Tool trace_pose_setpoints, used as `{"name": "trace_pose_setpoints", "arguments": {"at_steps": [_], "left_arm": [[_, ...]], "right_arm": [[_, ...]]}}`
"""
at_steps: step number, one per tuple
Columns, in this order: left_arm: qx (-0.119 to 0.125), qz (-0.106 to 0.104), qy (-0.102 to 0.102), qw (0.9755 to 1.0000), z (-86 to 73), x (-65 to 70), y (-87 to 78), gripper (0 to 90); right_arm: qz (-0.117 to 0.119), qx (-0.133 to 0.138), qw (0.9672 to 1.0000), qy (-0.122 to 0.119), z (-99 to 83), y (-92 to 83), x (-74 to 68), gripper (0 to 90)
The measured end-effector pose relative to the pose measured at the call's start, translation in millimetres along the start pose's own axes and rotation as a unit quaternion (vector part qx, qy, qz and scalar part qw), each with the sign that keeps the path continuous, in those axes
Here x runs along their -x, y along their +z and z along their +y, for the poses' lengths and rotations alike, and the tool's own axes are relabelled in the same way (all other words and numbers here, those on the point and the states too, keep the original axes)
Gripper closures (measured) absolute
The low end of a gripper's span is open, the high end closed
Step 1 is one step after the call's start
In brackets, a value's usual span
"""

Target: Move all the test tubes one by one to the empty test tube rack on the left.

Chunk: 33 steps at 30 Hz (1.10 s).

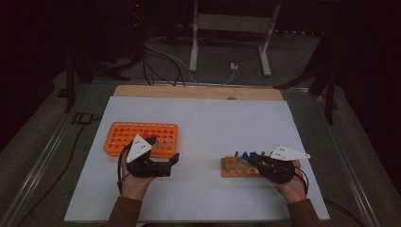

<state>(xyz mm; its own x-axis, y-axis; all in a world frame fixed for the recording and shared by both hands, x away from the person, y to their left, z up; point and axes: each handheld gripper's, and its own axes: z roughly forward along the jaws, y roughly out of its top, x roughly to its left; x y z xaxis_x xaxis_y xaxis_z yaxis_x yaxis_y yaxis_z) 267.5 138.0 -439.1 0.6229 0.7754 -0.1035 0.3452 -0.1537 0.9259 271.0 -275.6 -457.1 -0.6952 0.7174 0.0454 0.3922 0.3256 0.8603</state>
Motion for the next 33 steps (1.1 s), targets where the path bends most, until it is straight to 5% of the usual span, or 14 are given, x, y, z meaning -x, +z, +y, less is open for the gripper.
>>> {"name": "trace_pose_setpoints", "arguments": {"at_steps": [19,33], "left_arm": [[-0.007,-0.017,0.010,0.9998,2.7,9.4,8.5,0.7],[0.006,-0.025,0.014,0.9996,15.6,16.5,17.2,0.8]], "right_arm": [[-0.006,0.054,0.9984,-0.014,44.9,-34.0,-2.1,76.4],[-0.006,0.061,0.9981,-0.010,75.5,-10.8,-11.5,76.2]]}}
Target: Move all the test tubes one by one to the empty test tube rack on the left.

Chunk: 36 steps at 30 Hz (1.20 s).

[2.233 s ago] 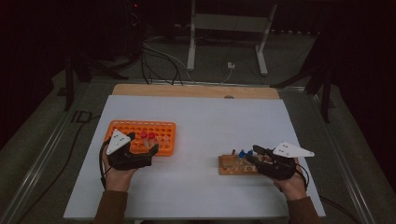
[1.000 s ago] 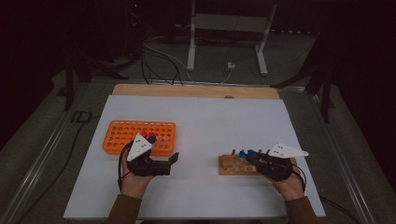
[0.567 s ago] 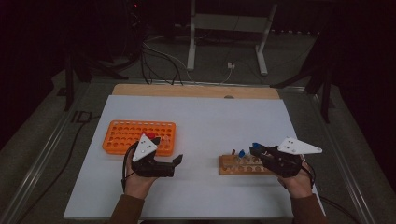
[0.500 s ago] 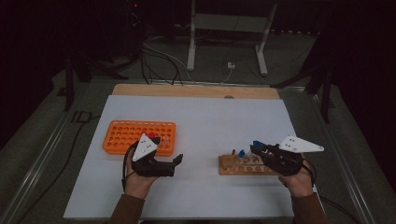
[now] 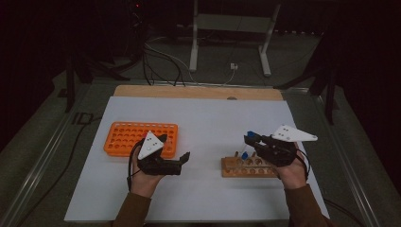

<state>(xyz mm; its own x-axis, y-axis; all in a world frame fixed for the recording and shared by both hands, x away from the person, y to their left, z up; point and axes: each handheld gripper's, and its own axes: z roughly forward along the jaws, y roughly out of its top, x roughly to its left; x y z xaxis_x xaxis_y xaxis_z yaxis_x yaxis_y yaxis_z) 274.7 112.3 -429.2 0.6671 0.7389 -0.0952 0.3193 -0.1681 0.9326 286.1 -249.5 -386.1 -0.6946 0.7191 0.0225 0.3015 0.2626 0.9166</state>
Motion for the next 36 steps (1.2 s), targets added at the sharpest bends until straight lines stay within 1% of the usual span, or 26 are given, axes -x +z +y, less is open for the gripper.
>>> {"name": "trace_pose_setpoints", "arguments": {"at_steps": [6,11,13,18,21,23,27,28,30,31,33,35,36], "left_arm": [[0.001,-0.008,-0.001,1.0000,2.0,4.8,7.3,0.8],[0.000,-0.024,-0.005,0.9997,4.6,10.6,14.1,1.4],[-0.003,-0.030,-0.001,0.9996,5.9,13.9,17.5,2.7],[-0.008,-0.041,0.006,0.9991,8.5,21.7,25.2,4.7],[-0.015,-0.052,0.015,0.9984,9.3,27.6,30.6,4.9],[-0.023,-0.052,0.024,0.9981,9.5,31.6,33.9,5.0],[-0.031,-0.061,0.030,0.9972,10.2,38.6,40.6,7.1],[-0.033,-0.064,0.031,0.9969,10.4,40.3,42.1,8.6],[-0.033,-0.066,0.034,0.9967,10.5,43.7,44.5,16.0],[-0.034,-0.067,0.036,0.9965,10.5,45.2,45.9,18.0],[-0.033,-0.067,0.044,0.9962,10.3,48.1,48.1,24.2],[-0.035,-0.068,0.049,0.9958,10.0,50.5,50.1,32.8],[-0.036,-0.067,0.049,0.9959,9.7,51.7,51.5,36.7]], "right_arm": [[0.016,0.002,0.9999,0.005,4.6,12.4,-7.6,76.2],[0.028,-0.003,0.9996,0.007,6.3,21.9,-15.2,76.1],[0.034,-0.003,0.9994,0.009,7.1,25.2,-18.0,76.2],[0.045,-0.008,0.9989,0.007,8.6,33.3,-26.3,76.1],[0.053,-0.013,0.9985,0.004,8.9,38.3,-30.8,76.1],[0.057,-0.016,0.9982,0.002,8.8,41.1,-33.7,76.1],[0.065,-0.018,0.9977,0.000,9.2,45.6,-38.8,76.1],[0.068,-0.019,0.9975,-0.001,9.5,46.6,-40.4,76.1],[0.071,-0.020,0.9973,-0.003,10.0,48.5,-43.0,76.0],[0.073,-0.020,0.9971,-0.003,10.2,49.5,-44.2,76.1],[0.077,-0.021,0.9968,-0.005,10.4,51.0,-46.4,76.0],[0.081,-0.022,0.9965,-0.006,10.5,52.5,-48.2,76.0],[0.082,-0.022,0.9963,-0.008,10.4,53.2,-49.0,76.0]]}}
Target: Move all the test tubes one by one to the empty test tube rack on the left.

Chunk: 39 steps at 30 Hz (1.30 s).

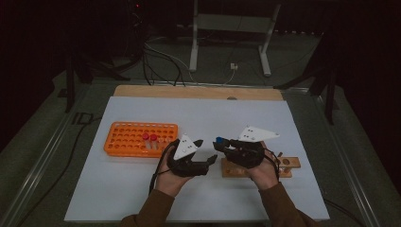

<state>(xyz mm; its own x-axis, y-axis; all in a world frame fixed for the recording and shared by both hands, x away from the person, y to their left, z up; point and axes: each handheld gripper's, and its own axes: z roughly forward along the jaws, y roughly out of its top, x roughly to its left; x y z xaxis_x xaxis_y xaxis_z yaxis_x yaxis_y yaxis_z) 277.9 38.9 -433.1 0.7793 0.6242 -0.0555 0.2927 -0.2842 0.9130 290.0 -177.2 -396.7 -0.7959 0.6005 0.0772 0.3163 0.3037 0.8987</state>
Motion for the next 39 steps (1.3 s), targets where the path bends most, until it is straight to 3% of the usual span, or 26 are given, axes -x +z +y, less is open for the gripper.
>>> {"name": "trace_pose_setpoints", "arguments": {"at_steps": [2,9,17,22,25,31,39], "left_arm": [[-0.003,0.005,0.002,1.0000,-0.1,1.7,2.8,44.1],[0.001,-0.018,-0.006,0.9998,-0.2,2.4,6.6,63.5],[0.007,-0.023,0.001,0.9997,-0.4,2.6,5.1,74.8],[0.007,-0.024,0.005,0.9997,-1.1,3.2,5.0,77.1],[0.008,-0.023,0.008,0.9997,-1.3,3.1,4.2,77.3],[0.007,-0.016,0.008,0.9998,-1.8,0.6,3.0,77.3],[0.009,-0.005,0.002,0.9999,-5.1,-5.6,-2.0,77.3]], "right_arm": [[0.002,-0.003,1.0000,0.001,-0.1,1.4,-1.6,76.0],[0.008,-0.004,1.0000,-0.002,0.2,4.5,-3.9,76.0],[0.013,-0.008,0.9999,-0.002,0.0,6.8,-5.7,76.0],[0.015,-0.008,0.9999,-0.002,-0.5,7.4,-5.8,75.3],[0.018,-0.005,0.9998,0.001,-0.7,6.1,-5.1,66.4],[0.016,0.004,0.9999,0.005,-1.5,2.4,-3.0,38.8],[-0.007,0.018,0.9997,0.013,-3.4,-4.8,0.7,17.1]]}}
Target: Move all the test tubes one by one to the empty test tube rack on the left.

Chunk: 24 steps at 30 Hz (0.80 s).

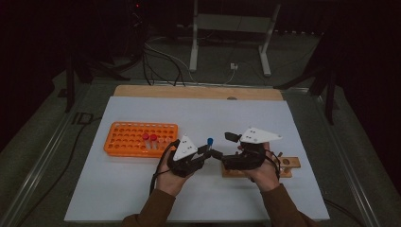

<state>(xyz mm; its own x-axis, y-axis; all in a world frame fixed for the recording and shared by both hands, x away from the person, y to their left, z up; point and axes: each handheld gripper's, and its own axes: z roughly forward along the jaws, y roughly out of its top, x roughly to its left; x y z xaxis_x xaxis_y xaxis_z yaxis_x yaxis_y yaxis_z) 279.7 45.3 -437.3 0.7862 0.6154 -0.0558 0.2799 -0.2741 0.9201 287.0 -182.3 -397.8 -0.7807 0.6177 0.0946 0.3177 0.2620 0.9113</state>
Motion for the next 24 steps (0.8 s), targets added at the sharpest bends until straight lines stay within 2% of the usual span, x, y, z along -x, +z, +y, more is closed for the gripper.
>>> {"name": "trace_pose_setpoints", "arguments": {"at_steps": [13,19,24], "left_arm": [[0.000,0.033,-0.012,0.9994,-5.5,-15.8,-17.8,77.3],[0.003,0.049,-0.026,0.9985,-8.1,-24.3,-25.8,77.3],[0.005,0.058,-0.028,0.9979,-9.4,-28.9,-31.6,77.4]], "right_arm": [[-0.017,0.004,0.9997,0.020,-8.6,-10.0,12.7,2.3],[-0.030,0.005,0.9993,0.022,-13.2,-16.2,18.4,0.2],[-0.041,0.010,0.9988,0.027,-15.9,-23.0,22.3,0.2]]}}
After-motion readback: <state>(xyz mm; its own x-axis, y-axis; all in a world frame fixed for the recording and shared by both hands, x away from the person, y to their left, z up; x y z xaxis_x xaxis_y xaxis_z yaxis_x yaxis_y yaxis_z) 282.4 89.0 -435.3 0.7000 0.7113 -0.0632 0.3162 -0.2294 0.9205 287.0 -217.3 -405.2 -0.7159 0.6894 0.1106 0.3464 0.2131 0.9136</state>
